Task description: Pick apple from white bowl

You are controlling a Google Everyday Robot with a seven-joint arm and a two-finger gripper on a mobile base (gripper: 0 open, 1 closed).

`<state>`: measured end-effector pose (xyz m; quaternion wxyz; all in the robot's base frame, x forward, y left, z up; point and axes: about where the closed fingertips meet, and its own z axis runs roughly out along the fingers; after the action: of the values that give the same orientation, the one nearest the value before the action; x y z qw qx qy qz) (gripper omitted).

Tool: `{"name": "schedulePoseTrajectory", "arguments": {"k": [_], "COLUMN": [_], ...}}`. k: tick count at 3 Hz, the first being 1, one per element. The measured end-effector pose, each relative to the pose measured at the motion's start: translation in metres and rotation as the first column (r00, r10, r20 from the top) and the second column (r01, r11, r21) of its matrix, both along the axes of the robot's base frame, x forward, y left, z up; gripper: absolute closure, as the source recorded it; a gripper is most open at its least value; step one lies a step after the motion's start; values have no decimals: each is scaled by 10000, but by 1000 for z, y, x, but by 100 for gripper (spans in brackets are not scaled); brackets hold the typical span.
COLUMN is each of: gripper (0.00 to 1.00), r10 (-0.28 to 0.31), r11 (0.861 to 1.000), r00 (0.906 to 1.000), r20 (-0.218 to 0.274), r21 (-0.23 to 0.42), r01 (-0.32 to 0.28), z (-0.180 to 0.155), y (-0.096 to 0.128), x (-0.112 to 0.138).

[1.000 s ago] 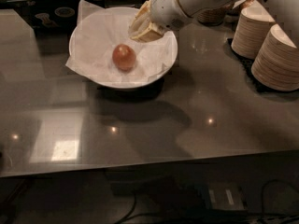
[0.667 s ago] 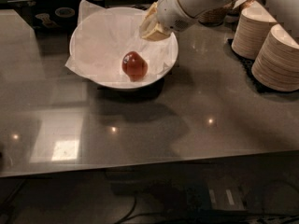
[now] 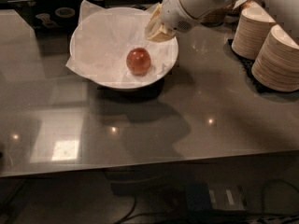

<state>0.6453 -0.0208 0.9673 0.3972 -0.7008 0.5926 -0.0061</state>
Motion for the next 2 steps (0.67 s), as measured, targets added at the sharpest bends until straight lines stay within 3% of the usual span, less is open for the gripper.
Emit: {"name": "schedulePoseTrajectory", "arguments": {"k": [2], "gripper": [11], "r10": [-41], "r11": [9999], "r00": [9999], "r20": [-158], "r21": [163], "r01": [44], "z": [-7], "y": [0], "x": [2]}}
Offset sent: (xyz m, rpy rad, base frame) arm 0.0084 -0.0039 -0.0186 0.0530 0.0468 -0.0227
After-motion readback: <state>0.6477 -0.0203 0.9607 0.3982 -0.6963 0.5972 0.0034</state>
